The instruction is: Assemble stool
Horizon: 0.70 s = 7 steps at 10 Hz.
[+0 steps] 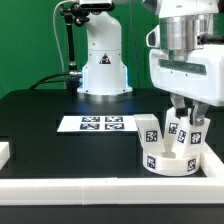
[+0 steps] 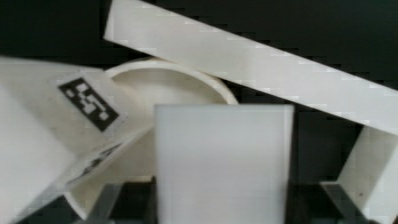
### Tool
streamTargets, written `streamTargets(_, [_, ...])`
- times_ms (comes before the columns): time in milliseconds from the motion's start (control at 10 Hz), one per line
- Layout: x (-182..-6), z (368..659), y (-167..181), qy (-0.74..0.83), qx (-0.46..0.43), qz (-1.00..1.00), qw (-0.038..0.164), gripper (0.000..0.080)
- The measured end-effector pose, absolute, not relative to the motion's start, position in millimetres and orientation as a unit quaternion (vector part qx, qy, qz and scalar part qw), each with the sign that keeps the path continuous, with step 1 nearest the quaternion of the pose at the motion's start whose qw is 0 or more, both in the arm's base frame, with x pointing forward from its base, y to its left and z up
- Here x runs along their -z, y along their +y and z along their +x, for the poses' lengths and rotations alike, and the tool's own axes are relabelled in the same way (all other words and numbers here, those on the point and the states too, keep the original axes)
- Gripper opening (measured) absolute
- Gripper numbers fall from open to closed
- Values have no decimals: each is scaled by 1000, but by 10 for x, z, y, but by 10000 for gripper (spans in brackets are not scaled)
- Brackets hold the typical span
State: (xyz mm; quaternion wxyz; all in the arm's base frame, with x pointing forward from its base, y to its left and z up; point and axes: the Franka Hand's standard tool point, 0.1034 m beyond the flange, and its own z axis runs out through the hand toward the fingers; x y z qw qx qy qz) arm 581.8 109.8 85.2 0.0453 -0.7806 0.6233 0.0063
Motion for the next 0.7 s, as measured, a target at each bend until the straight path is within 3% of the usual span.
streamTargets(500, [-850, 5807, 1171, 733, -27, -677, 58, 335])
streamTargets(700, [-843, 5812, 1173, 831, -44, -549, 83, 335])
